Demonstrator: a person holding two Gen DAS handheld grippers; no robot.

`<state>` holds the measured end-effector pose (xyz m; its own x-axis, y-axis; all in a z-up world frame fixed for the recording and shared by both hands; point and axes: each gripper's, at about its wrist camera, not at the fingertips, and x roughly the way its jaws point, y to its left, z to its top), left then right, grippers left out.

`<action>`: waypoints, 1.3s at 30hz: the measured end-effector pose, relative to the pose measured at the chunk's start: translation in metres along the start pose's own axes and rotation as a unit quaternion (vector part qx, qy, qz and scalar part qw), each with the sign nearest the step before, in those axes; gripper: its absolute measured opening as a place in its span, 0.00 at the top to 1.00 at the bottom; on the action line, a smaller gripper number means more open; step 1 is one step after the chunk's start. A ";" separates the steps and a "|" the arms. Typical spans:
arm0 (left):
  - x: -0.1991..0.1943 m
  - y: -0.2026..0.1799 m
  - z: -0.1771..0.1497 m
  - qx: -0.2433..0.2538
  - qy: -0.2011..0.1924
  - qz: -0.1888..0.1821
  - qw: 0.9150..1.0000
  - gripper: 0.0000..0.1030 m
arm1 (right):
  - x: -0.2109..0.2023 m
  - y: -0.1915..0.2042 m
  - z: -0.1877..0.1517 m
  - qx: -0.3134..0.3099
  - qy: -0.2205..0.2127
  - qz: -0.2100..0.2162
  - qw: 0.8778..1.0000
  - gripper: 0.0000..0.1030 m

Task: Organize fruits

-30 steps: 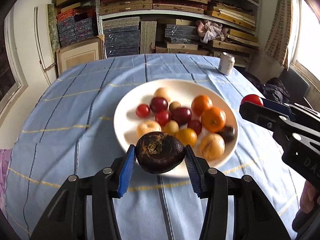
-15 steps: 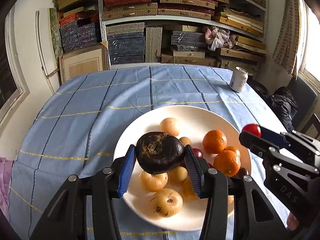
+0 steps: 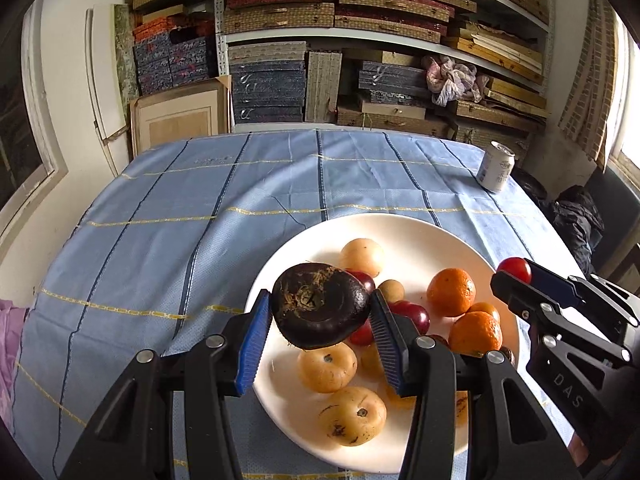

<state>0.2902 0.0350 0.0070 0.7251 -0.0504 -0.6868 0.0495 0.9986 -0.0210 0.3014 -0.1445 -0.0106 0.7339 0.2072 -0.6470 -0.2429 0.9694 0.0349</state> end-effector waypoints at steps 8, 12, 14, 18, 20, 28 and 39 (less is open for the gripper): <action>-0.013 0.020 0.005 -0.044 -0.019 0.033 0.998 0.03 | -0.014 -0.013 0.005 0.035 -0.033 -0.040 0.998 0.04; -0.010 0.017 0.007 -0.035 0.002 0.021 0.999 0.03 | -0.008 -0.017 0.003 0.039 -0.020 -0.040 0.998 0.04; -0.008 0.016 0.005 -0.028 0.008 0.013 0.999 0.03 | -0.007 -0.019 0.002 0.042 -0.015 -0.035 0.998 0.04; -0.005 0.011 0.006 -0.023 0.009 0.007 1.000 0.03 | -0.010 -0.019 0.001 0.045 -0.013 -0.031 0.998 0.04; -0.007 0.010 0.005 -0.027 0.003 -0.008 1.000 0.03 | -0.014 -0.018 -0.001 0.045 -0.015 -0.028 0.998 0.04; -0.038 0.008 -0.009 -0.024 -0.003 -0.003 1.000 0.03 | -0.050 -0.025 -0.016 0.081 -0.022 -0.035 0.996 0.04; -0.107 -0.010 -0.114 -0.021 -0.015 -0.023 0.999 0.03 | -0.115 -0.039 -0.101 0.143 0.050 -0.053 0.987 0.04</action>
<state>0.1340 0.0326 -0.0024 0.7423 -0.0968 -0.6630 0.0552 0.9950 -0.0834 0.1627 -0.2193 -0.0141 0.6758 0.1024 -0.7299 0.0319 0.9853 0.1678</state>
